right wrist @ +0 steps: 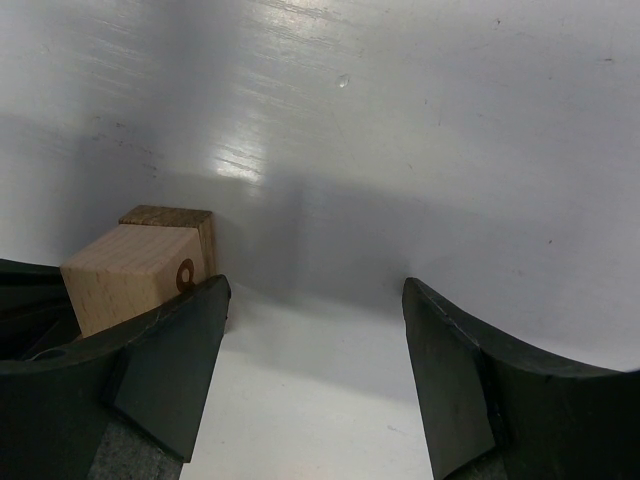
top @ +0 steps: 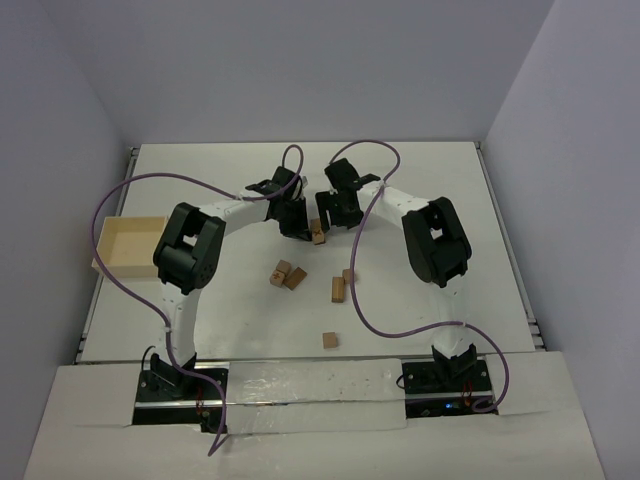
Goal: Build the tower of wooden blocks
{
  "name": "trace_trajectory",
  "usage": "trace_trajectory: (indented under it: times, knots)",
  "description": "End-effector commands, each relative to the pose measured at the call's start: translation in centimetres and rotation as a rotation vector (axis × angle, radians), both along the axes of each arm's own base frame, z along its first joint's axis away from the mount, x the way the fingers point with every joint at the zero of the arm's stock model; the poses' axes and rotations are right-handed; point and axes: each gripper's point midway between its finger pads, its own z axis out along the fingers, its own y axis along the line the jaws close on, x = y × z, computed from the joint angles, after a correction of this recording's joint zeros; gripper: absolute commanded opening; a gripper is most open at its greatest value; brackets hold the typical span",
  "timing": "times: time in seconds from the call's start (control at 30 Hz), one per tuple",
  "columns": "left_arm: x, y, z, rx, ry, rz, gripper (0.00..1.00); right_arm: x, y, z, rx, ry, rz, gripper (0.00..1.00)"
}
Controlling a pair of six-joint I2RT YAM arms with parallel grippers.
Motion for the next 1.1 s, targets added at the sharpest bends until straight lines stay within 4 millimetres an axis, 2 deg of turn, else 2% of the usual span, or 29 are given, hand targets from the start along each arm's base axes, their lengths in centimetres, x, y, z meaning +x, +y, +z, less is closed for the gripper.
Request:
trace_trajectory:
  times: [0.0, 0.17, 0.33, 0.57, 0.73, 0.87, 0.9, 0.93, 1.0, 1.03, 1.07]
  knots:
    - [-0.3, -0.3, -0.7, 0.021, 0.031, -0.007, 0.14, -0.2, 1.1, -0.4, 0.020, 0.014, 0.021, 0.77]
    - [-0.4, -0.2, -0.7, 0.023, 0.034, -0.008, 0.14, -0.1, 0.9, -0.3, 0.016, 0.010, 0.018, 0.77]
    - [-0.8, 1.0, -1.0, 0.041, 0.049, 0.002, 0.14, 0.7, -0.2, 0.7, 0.008, -0.018, 0.008, 0.77]
    - [-0.8, 5.7, -1.1, 0.091, 0.059, 0.037, 0.14, 2.0, -3.9, 2.7, 0.004, -0.048, -0.022, 0.77]
    - [-1.6, 8.5, -0.9, 0.133, 0.037, 0.038, 0.15, 1.7, -5.4, 5.1, 0.013, -0.083, 0.006, 0.79]
    - [-2.2, 10.5, -0.1, 0.166, -0.006, 0.012, 0.17, 1.2, -5.3, 9.5, 0.049, -0.144, 0.051, 0.80]
    - [-2.0, 11.0, 0.3, 0.154, -0.013, 0.012, 0.20, 0.8, -4.7, 10.8, 0.083, -0.154, 0.071, 0.83]
    - [-1.8, 11.6, 0.8, 0.144, -0.033, 0.001, 0.32, 0.4, -4.2, 12.7, 0.118, -0.170, 0.082, 0.85]
    - [-1.6, 12.5, 2.4, 0.099, -0.079, -0.017, 0.59, 0.1, -3.0, 15.8, 0.160, -0.196, 0.099, 0.88]
    - [-1.4, 12.8, 3.1, 0.079, -0.096, -0.024, 0.72, -0.3, -2.5, 16.4, 0.170, -0.192, 0.104, 0.89]
    - [-1.0, 13.6, 3.7, 0.058, -0.114, -0.016, 0.93, -0.9, -2.2, 16.6, 0.169, -0.173, 0.107, 0.91]
